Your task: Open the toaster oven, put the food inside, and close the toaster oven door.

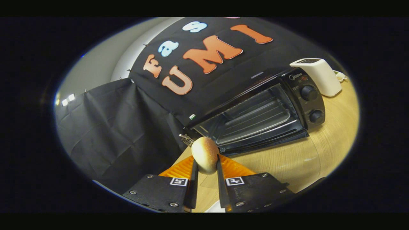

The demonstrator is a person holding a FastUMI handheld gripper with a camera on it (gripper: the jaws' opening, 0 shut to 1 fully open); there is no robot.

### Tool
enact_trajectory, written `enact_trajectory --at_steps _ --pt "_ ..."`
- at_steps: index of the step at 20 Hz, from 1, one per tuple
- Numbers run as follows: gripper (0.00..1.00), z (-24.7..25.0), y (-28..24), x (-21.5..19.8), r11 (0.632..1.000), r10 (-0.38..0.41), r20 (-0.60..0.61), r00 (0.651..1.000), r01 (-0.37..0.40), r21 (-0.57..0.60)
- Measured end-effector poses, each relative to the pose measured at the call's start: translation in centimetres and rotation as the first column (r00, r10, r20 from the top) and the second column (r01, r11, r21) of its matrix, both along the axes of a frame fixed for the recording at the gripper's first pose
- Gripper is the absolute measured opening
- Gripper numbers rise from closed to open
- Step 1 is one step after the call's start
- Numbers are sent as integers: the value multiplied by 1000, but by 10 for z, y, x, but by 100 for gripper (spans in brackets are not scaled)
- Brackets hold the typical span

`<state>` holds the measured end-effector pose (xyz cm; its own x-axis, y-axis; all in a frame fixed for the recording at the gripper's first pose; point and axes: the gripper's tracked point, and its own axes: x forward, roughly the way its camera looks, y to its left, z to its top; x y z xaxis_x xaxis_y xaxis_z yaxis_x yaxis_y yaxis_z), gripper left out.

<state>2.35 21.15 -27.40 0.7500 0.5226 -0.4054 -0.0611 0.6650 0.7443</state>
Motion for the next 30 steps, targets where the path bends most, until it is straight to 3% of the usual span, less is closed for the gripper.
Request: enact_trajectory --at_steps 8,18,21,23,26,30 --pt "28 -26 -8 63 989 -110 -97 989 119 84" --pt "28 -57 -19 105 980 -199 -113 973 200 -8" --pt "29 -60 -23 111 974 -220 -69 973 216 -68" --pt "36 -64 -30 108 965 -229 -55 972 219 -147" --pt "60 -65 -44 104 943 -230 -29 973 215 -253" --pt "71 -52 -55 90 915 -203 20 979 197 -351"
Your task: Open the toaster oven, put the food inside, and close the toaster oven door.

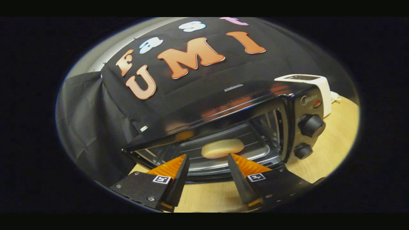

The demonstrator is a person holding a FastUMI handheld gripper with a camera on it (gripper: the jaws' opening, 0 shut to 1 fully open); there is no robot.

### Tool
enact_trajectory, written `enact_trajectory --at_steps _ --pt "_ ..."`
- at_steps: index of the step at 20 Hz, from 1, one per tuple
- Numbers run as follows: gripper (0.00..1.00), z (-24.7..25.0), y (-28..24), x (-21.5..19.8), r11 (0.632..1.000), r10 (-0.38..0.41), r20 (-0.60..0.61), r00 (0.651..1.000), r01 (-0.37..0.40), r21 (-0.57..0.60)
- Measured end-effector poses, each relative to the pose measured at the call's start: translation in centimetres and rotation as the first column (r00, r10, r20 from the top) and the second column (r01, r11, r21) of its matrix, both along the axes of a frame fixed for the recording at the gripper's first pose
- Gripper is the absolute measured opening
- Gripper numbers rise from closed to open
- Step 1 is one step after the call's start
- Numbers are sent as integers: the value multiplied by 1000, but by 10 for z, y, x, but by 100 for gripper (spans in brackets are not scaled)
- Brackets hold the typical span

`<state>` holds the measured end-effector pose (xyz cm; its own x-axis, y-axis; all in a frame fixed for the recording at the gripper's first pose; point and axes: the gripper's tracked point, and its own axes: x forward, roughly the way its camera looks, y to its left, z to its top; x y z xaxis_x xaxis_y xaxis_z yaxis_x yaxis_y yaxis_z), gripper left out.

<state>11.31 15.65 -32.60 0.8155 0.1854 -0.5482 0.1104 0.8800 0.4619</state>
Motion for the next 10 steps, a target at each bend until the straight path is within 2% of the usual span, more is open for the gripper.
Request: enact_trajectory --at_steps 5,10 --pt "78 15 -4 -32 994 69 -8 998 -69 -79" --pt "88 28 0 -83 968 174 -24 984 -175 -180"
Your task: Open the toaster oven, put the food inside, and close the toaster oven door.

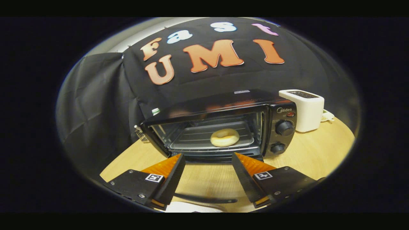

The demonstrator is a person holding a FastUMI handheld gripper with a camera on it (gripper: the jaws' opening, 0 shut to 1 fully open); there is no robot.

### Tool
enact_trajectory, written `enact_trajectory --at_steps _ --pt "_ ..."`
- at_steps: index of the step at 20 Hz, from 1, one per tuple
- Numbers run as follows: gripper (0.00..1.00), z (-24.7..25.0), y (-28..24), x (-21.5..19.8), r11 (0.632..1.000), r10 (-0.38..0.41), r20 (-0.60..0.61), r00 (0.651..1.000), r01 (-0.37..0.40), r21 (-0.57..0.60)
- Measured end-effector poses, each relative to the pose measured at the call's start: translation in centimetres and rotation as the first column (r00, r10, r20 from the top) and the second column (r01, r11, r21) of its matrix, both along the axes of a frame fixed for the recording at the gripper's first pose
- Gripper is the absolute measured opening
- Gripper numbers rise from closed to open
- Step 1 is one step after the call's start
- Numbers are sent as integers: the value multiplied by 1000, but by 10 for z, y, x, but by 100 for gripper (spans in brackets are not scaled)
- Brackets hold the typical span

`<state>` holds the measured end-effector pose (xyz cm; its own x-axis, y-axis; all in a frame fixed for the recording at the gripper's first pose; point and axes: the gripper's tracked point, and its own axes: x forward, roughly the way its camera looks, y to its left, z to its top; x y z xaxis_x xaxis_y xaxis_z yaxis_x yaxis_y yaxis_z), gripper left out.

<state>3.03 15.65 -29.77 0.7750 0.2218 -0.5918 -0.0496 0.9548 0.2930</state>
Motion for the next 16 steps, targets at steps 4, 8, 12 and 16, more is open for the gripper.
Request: enact_trajectory --at_steps 4,8,12,16 --pt "93 -1 9 -36 997 58 -4 998 -59 -44" --pt "93 -9 20 -73 995 100 -53 994 -102 -23" --pt "95 -17 17 -97 990 105 -68 992 -111 -88" --pt "96 -33 23 -114 978 131 -94 987 -144 -153"
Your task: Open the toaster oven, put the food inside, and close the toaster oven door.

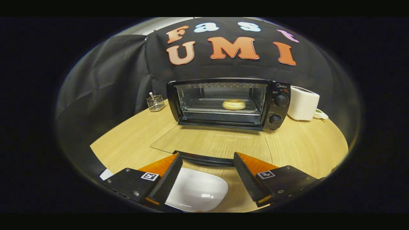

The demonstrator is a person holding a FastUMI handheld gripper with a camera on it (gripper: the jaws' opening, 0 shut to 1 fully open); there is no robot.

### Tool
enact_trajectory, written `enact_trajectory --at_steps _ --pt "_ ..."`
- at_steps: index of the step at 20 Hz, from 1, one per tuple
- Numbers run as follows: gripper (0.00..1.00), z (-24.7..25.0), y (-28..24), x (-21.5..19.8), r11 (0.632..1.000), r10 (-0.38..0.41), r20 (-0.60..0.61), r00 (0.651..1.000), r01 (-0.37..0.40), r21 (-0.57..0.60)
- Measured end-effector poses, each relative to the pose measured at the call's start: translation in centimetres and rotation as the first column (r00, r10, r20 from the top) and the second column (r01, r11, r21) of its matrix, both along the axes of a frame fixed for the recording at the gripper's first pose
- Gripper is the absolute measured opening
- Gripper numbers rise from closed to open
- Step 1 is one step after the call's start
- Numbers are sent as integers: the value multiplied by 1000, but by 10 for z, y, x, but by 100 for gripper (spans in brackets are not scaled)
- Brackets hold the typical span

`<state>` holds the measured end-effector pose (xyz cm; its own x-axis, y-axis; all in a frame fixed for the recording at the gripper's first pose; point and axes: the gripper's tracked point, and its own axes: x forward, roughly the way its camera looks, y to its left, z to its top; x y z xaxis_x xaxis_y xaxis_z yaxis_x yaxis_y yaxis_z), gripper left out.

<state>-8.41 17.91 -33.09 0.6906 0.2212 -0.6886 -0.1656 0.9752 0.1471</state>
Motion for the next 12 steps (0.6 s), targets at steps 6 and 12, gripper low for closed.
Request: enact_trajectory --at_steps 6,12 --pt "96 -18 -6 -20 997 -36 -52 998 33 -73" --pt "96 -31 -10 -15 990 -106 -112 988 94 -106"
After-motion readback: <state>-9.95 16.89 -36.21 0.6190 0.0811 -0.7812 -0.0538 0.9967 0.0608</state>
